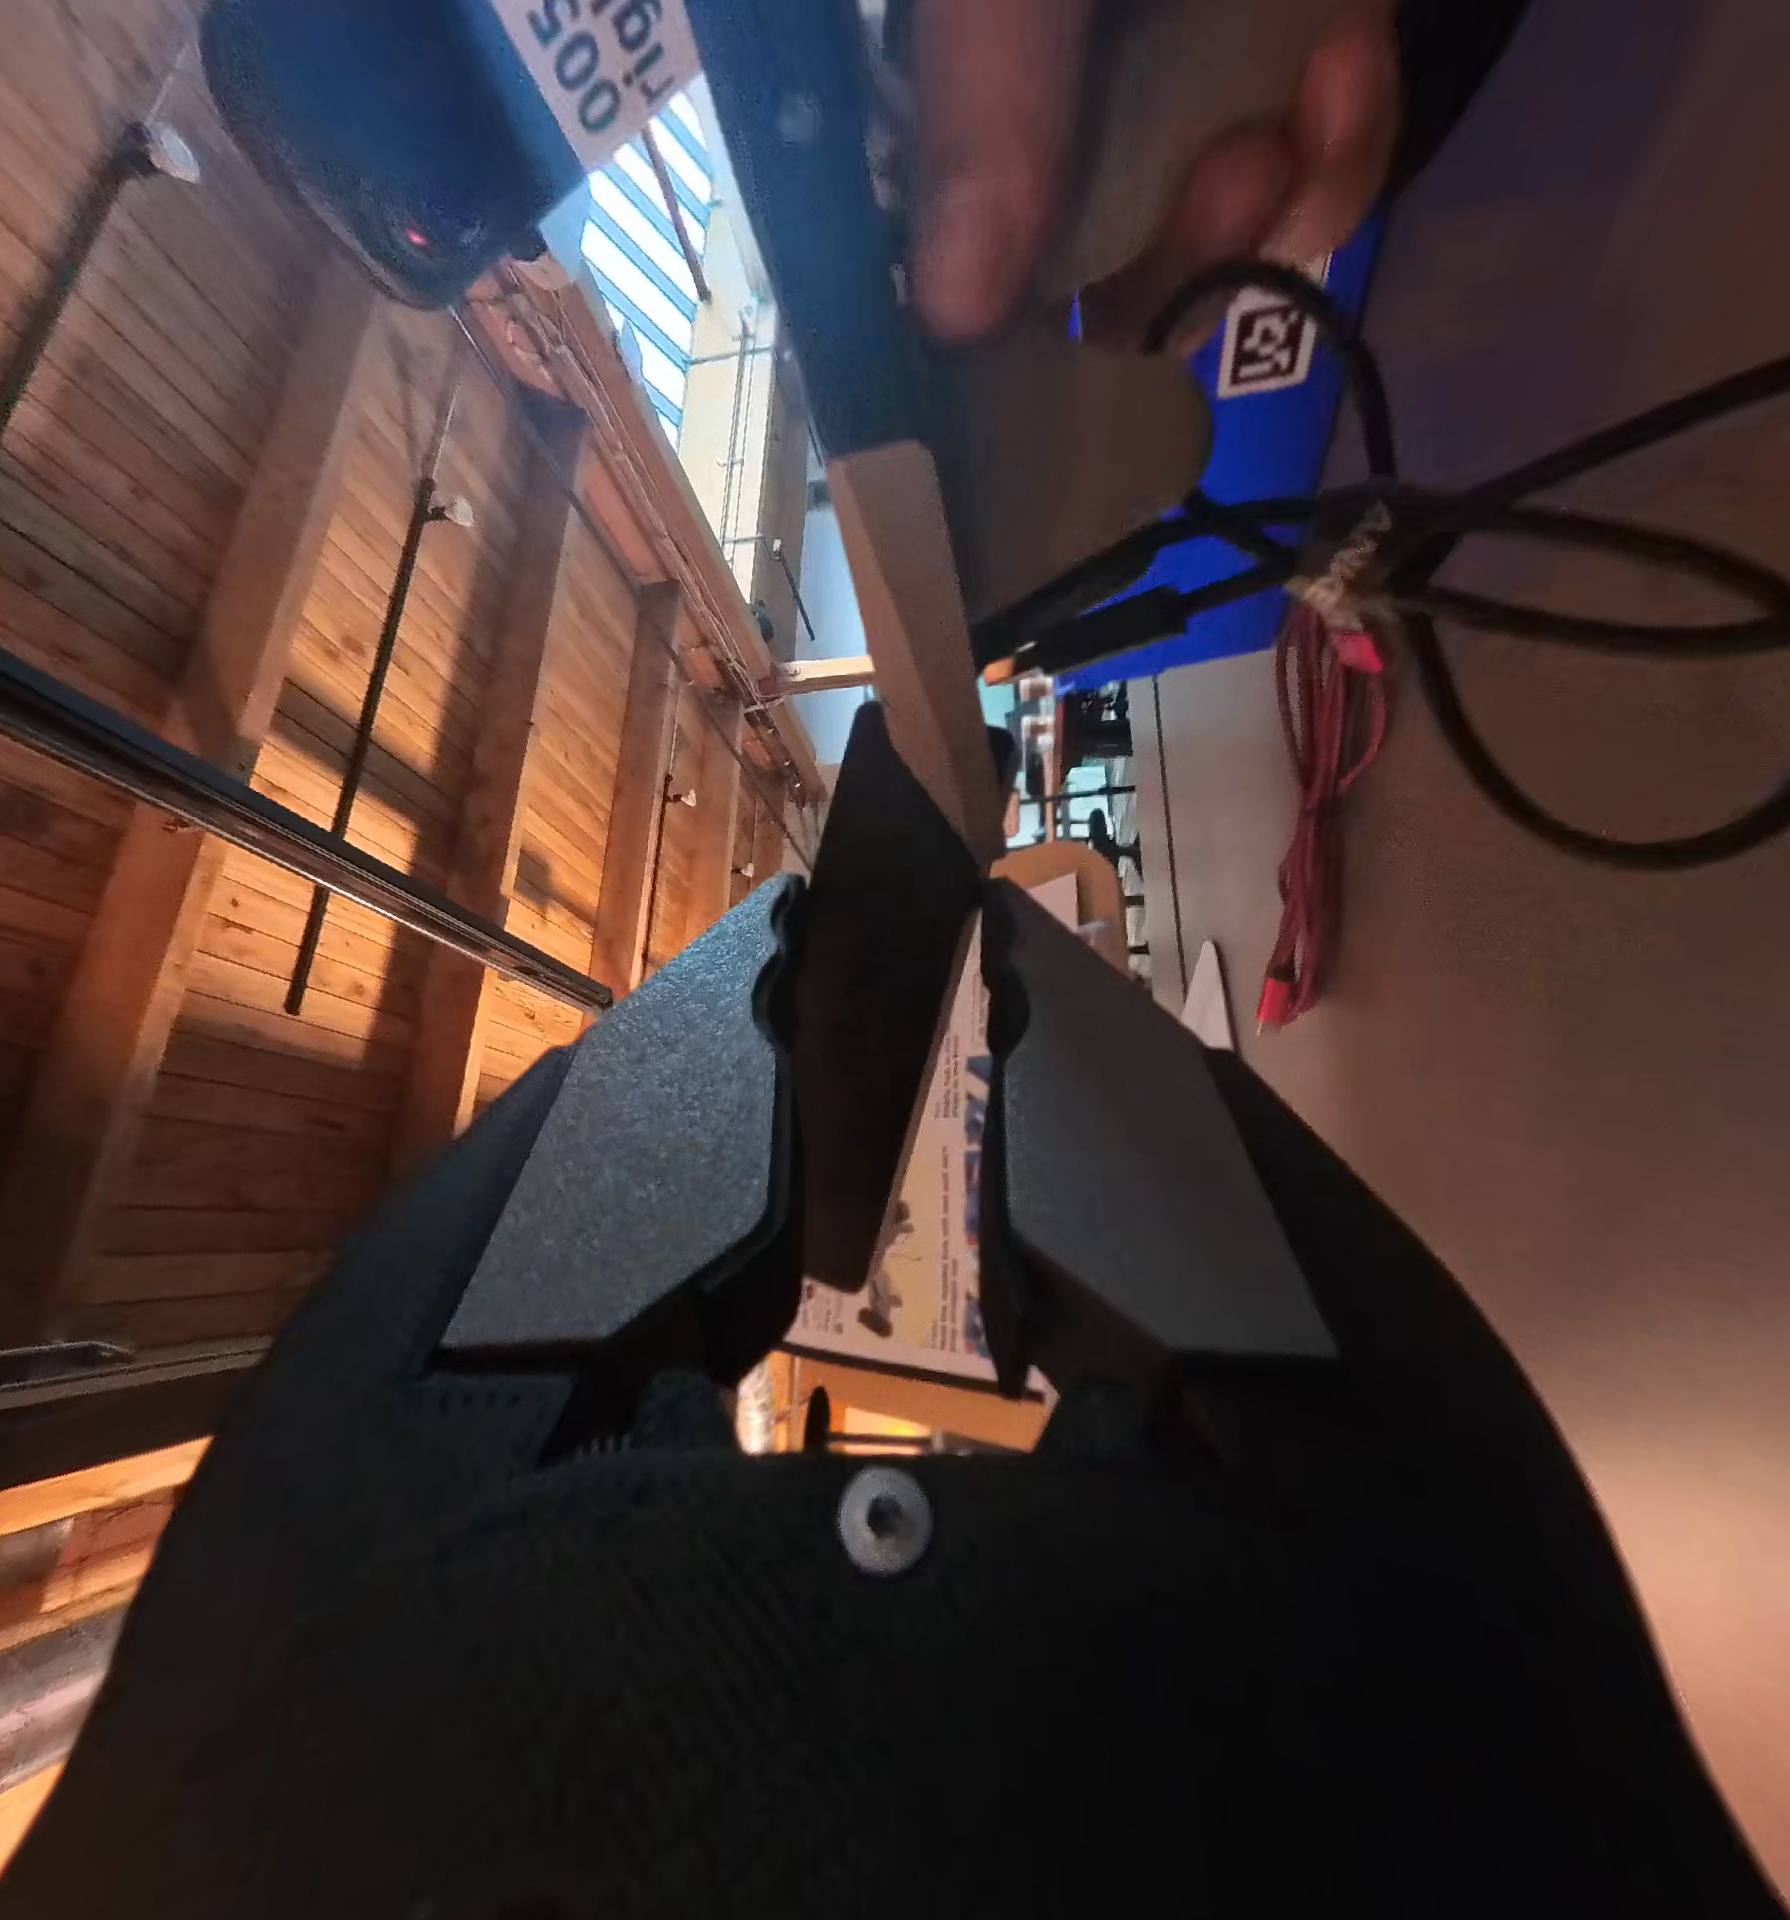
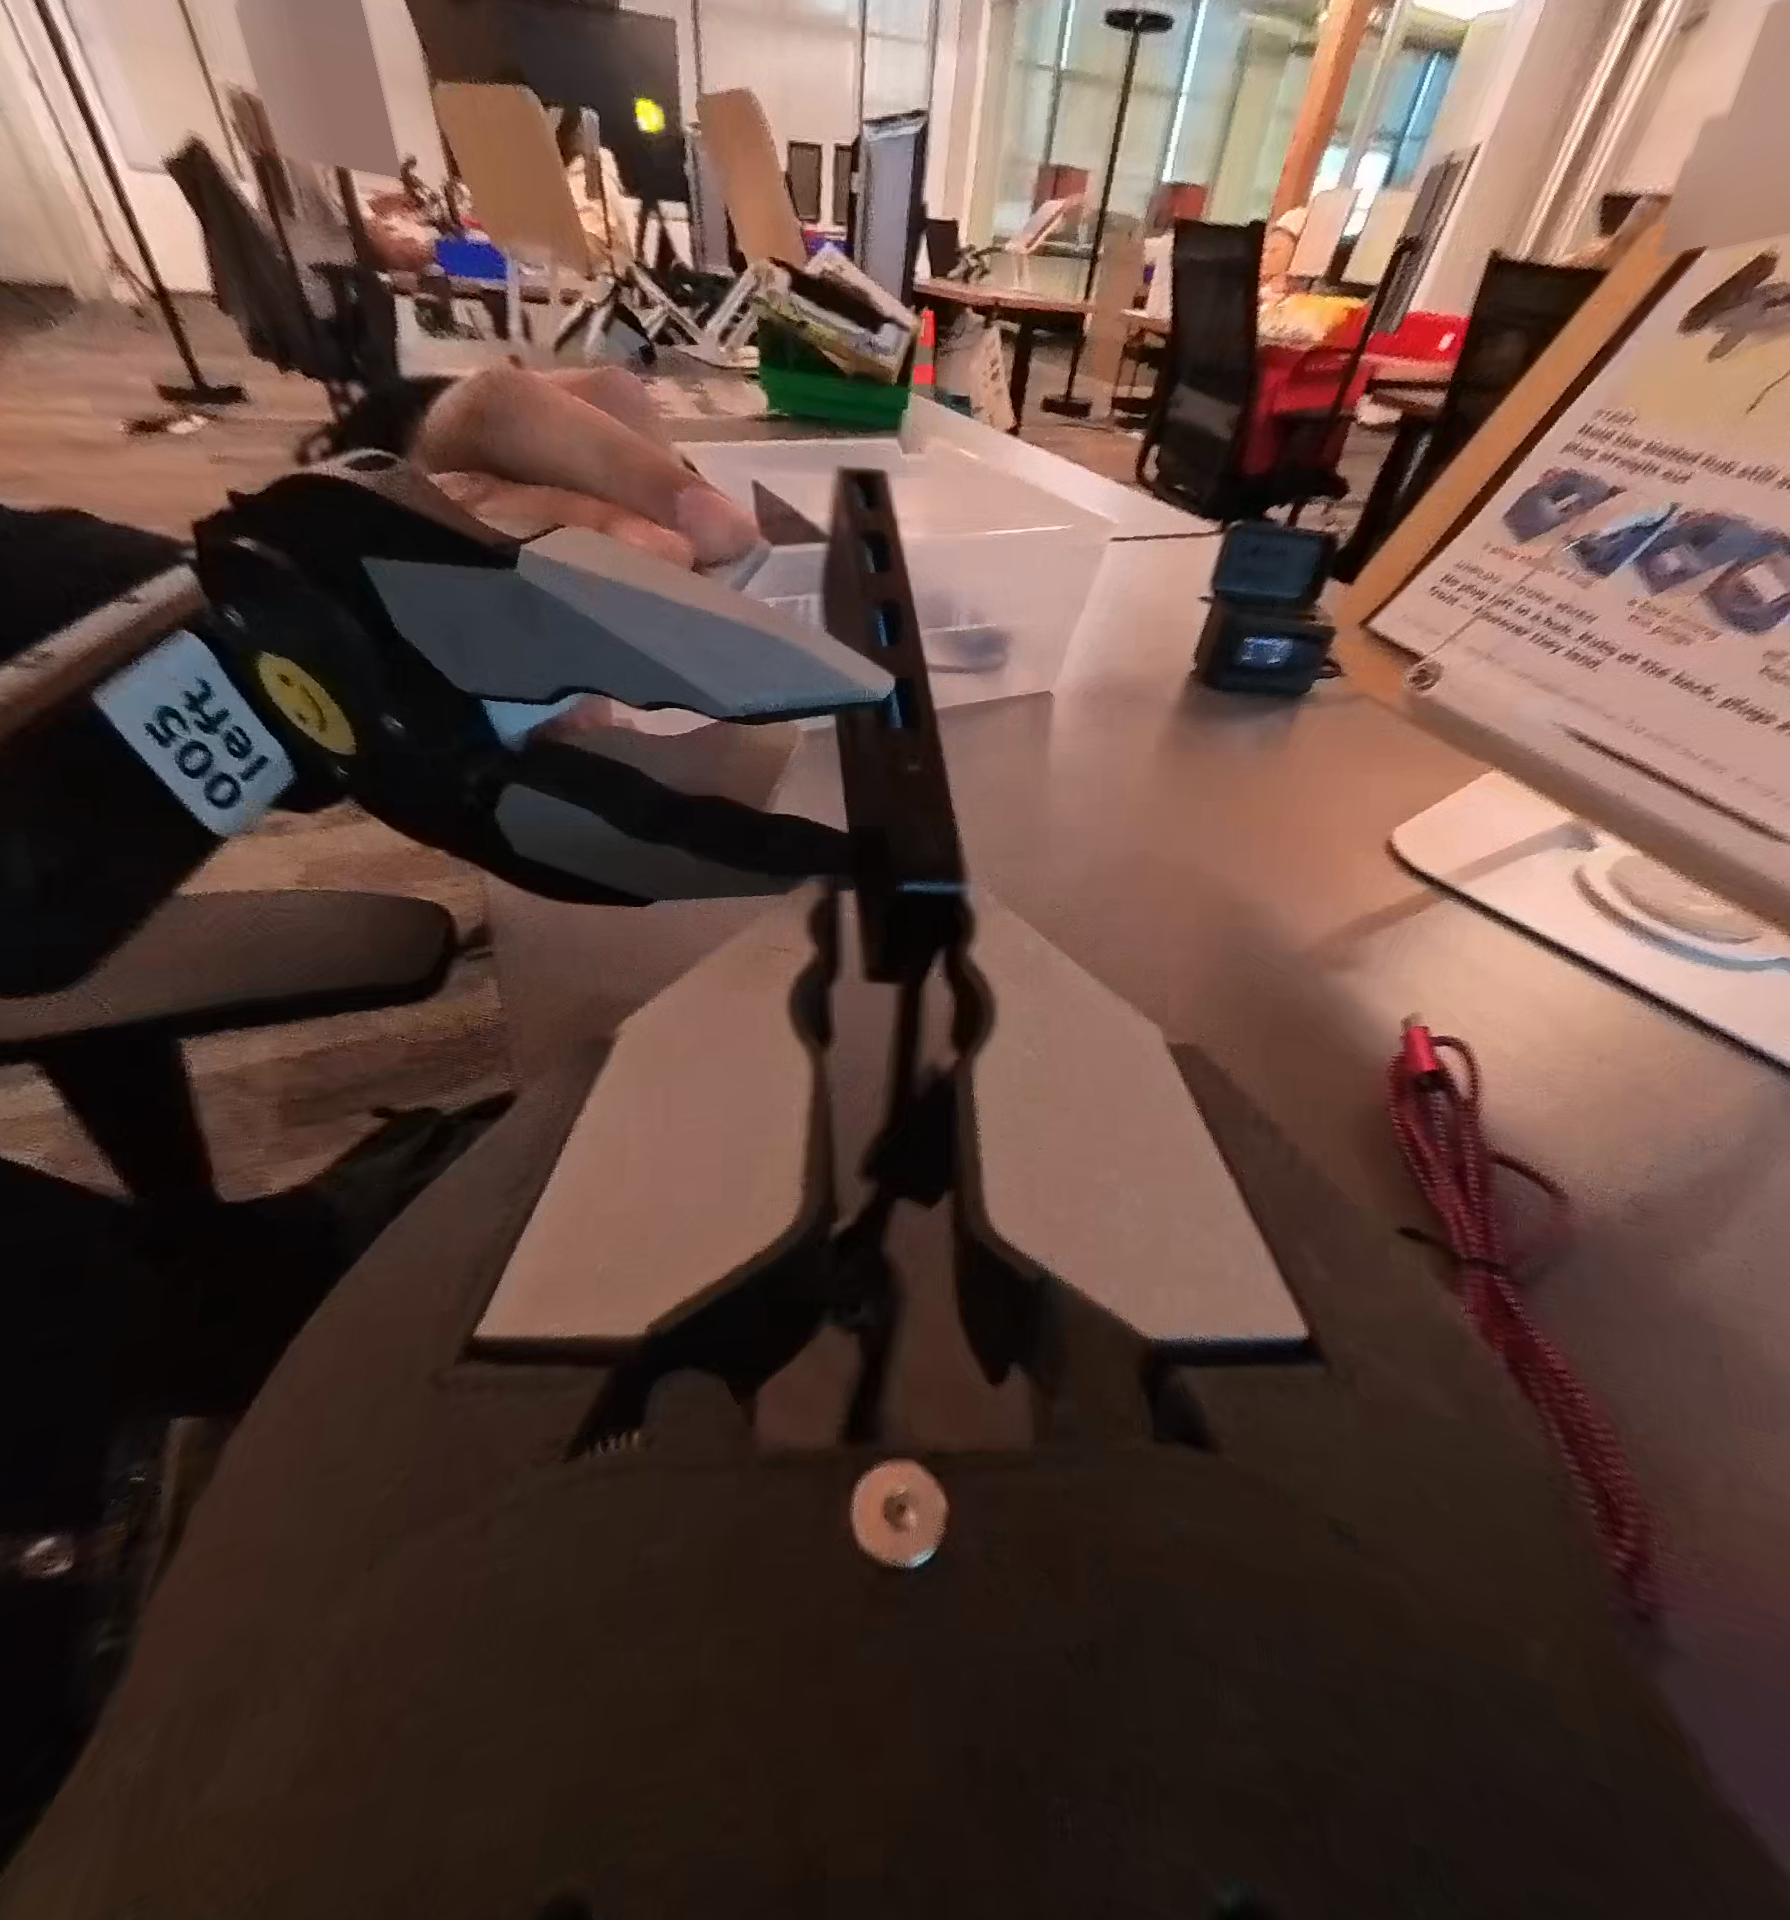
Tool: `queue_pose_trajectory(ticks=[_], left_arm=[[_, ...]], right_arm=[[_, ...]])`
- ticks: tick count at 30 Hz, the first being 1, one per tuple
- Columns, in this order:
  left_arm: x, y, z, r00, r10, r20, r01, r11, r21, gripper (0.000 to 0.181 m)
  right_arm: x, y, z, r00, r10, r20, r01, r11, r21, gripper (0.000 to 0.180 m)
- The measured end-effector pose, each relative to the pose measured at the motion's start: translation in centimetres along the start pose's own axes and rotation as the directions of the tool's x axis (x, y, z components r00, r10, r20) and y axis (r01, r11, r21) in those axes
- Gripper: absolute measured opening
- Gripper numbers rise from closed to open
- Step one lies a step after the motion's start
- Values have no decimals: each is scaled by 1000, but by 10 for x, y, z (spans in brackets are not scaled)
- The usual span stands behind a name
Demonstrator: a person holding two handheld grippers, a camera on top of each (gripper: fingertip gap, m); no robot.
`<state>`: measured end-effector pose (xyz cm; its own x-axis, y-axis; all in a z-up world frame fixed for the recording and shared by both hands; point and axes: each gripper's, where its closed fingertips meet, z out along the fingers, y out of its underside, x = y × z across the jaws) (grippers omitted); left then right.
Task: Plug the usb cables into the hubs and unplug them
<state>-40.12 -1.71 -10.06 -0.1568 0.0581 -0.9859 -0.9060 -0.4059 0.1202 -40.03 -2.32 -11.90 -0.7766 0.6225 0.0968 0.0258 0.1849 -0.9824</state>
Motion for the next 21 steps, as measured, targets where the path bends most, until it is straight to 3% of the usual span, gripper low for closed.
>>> queue_pose_trajectory(ticks=[4, 6, 7, 8, 10, 12, 13, 14, 15, 16, 18, 21], left_arm=[[6, -6, -5, 996, -88, -14, 88, 996, -17, 29], [-1, -5, -16, 974, -224, 25, 225, 974, -37, 14], [-1, -6, -24, 939, -343, -9, 343, 939, -32, 17], [3, -6, -32, 869, -489, -74, 488, 872, -37, 27], [12, -4, -46, 646, -731, -221, 732, 675, -92, 59], [15, 3, -58, 449, -839, -309, 852, 506, -134, 45], [16, 5, -63, 379, -858, -346, 883, 448, -144, 34], [14, 11, -65, 328, -878, -349, 905, 398, -152, 36], [9, 21, -64, 294, -909, -294, 925, 348, -151, 70], [3, 26, -64, 281, -920, -274, 936, 326, -132, 76], [-7, 23, -66, 284, -918, -278, 947, 313, -67, 67], [-3, -9, -67, 381, -846, -373, 912, 411, -1, 38]], right_arm=[[0, 7, -6, 992, -128, 10, 129, 991, -23, 8], [2, 11, -10, 978, -209, 1, 209, 977, -41, 8], [3, 11, -13, 971, -238, 0, 237, 970, -48, 8], [1, 11, -15, 965, -262, 9, 262, 964, -46, 8], [-4, 9, -19, 951, -309, 30, 310, 950, -33, 7], [-11, 7, -22, 932, -359, 53, 360, 933, -18, 7], [-15, 6, -25, 921, -383, 71, 384, 923, 0, 7], [-21, 5, -27, 911, -402, 97, 402, 915, 20, 7], [-28, 4, -30, 900, -416, 131, 414, 909, 42, 7], [-34, 3, -32, 891, -428, 153, 425, 904, 58, 7], [-41, 2, -33, 882, -436, 178, 432, 900, 65, 7], [-47, 0, -28, 874, -454, 171, 449, 891, 73, 7]])
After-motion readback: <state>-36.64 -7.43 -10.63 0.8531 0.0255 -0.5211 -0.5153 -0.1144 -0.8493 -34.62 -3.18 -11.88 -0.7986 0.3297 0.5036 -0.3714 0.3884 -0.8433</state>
